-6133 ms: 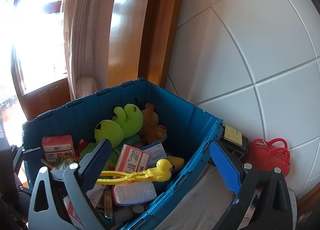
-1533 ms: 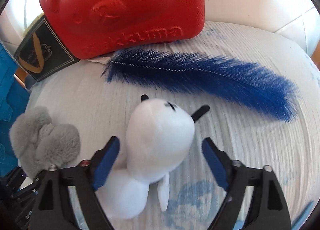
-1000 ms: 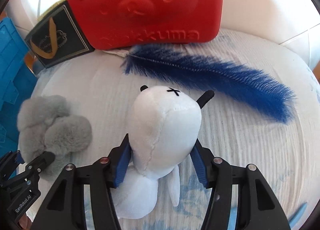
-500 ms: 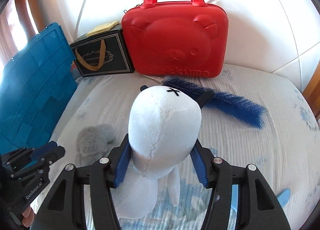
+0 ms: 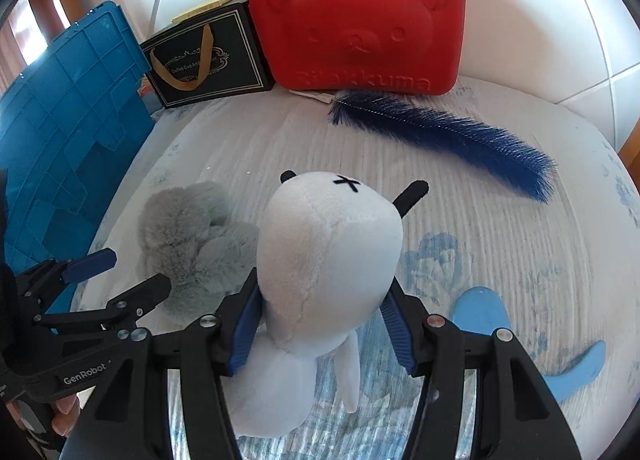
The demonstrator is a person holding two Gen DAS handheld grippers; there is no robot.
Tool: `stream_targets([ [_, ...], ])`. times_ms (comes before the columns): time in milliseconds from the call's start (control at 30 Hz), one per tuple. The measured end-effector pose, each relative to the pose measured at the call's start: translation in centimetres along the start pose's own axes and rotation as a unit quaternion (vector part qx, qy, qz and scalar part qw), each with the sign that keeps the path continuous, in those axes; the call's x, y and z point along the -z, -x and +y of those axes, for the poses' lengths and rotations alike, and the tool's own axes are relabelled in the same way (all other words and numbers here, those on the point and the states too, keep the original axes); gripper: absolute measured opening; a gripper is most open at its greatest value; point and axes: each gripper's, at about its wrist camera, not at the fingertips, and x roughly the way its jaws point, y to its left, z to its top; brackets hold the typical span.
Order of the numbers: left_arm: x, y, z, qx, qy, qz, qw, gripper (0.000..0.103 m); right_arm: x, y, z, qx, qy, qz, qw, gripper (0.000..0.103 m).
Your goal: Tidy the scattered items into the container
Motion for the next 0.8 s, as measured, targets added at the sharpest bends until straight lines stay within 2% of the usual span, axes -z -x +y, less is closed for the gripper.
stream_targets([
  [133,-1.2,-4.5,-0.3,0.003,0.009,0.042,0.9991,0.080,-0.7,-3.7,-0.9,0.006,0.004,0.031,1.000,0.056],
  [233,-1.0,-8.6,-0.3,0.002,0.013,0.097,0.9952,0.080,-0.5,-7.1,-1.3,0.010,0.007,0.064,0.998,0.056],
  [267,-0.8,-8.8,-0.6,-0.005,0.006,0.083,0.9965,0.085,-0.3,-8.1,-1.3,0.011,0.007,0.075,0.997,0.056],
  [300,-0.6,-9.0,-0.9,-0.011,-0.001,0.069,0.9975,0.086,0.0,-9.0,-1.3,0.012,0.008,0.084,0.996,0.055],
  [333,-0.4,-9.2,-1.2,-0.017,-0.006,0.056,0.9983,0.081,0.1,-9.2,-1.4,0.013,0.010,0.084,0.996,0.058],
  [367,-0.4,-9.2,-1.2,-0.010,-0.004,0.054,0.9985,0.074,0.1,-9.3,-1.4,0.014,0.013,0.081,0.997,0.058],
  [400,-0.3,-9.1,-1.1,-0.004,-0.001,0.051,0.9987,0.052,0.1,-9.2,-1.3,0.014,0.015,0.080,0.997,0.057],
  [433,-0.3,-8.9,-1.2,-0.002,-0.004,0.047,0.9989,0.042,0.1,-9.0,-1.2,0.015,0.017,0.079,0.997,0.057],
  [500,-0.2,-8.6,-1.1,0.008,-0.002,0.054,0.9985,0.041,0.0,-8.5,-0.9,0.017,0.022,0.076,0.997,0.056],
  [633,0.1,-5.6,-0.8,0.002,-0.001,0.026,0.9997,0.041,-0.7,-4.9,-0.3,0.019,0.028,0.042,0.999,0.056],
  [800,0.1,1.3,0.3,-0.001,-0.002,-0.041,0.9992,0.041,-1.9,1.6,1.8,0.026,0.050,-0.016,0.998,0.056],
])
